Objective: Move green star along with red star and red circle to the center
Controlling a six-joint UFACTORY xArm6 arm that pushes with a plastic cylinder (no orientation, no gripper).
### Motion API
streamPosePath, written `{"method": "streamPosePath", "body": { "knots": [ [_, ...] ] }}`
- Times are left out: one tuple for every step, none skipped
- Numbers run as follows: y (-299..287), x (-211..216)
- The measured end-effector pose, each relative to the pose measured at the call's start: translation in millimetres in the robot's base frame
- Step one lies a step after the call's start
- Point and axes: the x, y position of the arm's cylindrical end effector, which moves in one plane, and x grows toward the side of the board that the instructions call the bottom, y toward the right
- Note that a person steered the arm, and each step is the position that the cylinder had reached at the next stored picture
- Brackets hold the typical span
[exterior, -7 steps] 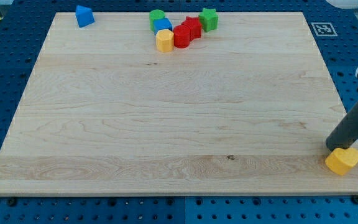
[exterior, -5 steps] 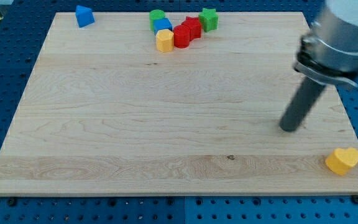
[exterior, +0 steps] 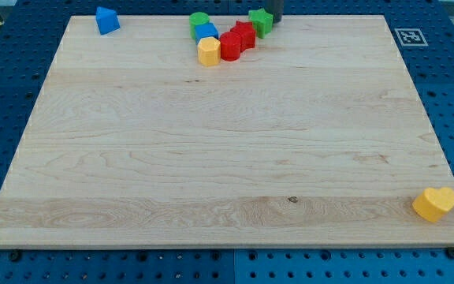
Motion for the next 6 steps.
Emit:
{"method": "streamPosePath", "body": {
  "knots": [
    [-16,0],
    [-55,1],
    [-64,2],
    [-84,2],
    [-59,2],
    [-37,2]
  ]
}}
